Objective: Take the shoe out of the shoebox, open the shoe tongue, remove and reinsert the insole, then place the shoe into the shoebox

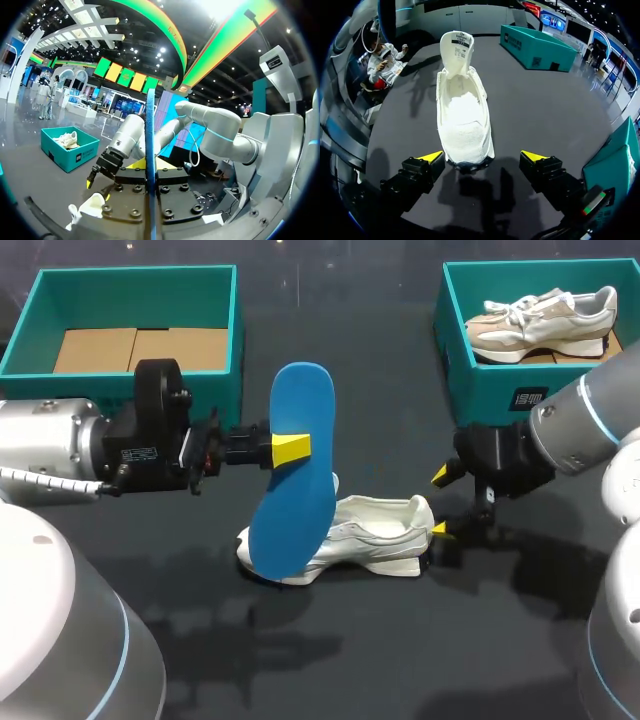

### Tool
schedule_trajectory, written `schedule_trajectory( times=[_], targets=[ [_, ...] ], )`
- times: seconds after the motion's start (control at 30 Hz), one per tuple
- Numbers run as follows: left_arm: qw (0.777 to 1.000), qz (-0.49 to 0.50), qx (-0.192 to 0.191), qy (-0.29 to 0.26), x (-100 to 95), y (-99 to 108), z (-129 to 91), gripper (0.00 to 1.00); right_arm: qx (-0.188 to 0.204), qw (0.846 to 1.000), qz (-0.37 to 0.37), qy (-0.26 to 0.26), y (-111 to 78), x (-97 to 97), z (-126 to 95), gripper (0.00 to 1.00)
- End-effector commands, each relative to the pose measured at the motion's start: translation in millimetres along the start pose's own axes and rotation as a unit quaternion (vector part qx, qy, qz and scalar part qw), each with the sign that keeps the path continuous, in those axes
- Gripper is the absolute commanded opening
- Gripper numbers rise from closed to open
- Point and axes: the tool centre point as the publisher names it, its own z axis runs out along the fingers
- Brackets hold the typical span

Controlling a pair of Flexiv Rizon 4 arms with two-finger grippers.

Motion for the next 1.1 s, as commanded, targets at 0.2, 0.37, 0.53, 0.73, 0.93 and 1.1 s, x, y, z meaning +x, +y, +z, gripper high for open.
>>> schedule_trajectory(
  times=[0.2, 0.37, 0.53, 0.73, 0.93, 1.1],
  targets=[
    [1.000, 0.000, 0.002, -0.001, 1.5, 1.3, 0.1, 0.00, 0.280, 0.960, 0.014, 0.009, 7.8, 4.0, -11.7, 1.00],
    [1.000, 0.000, 0.002, -0.001, 1.5, 1.3, 0.1, 0.00, 0.312, 0.950, 0.021, 0.001, 13.5, 5.4, -15.9, 1.00],
    [1.000, 0.000, 0.002, -0.001, 1.5, 1.3, 0.1, 0.00, 0.321, 0.947, 0.008, 0.005, 24.0, 6.8, -16.9, 1.00],
    [1.000, 0.000, 0.002, -0.001, 1.5, 1.3, 0.1, 0.00, 0.339, 0.941, 0.008, 0.002, 29.3, 7.7, -14.2, 1.00],
    [1.000, 0.000, 0.002, -0.001, 1.5, 1.3, 0.1, 0.00, 0.343, 0.939, 0.002, -0.001, 33.3, 10.2, -11.1, 1.00],
    [1.000, 0.000, 0.002, -0.001, 1.5, 1.3, 0.1, 0.00, 0.334, 0.943, -0.005, -0.005, 33.5, 14.7, -6.9, 1.00]
  ],
)
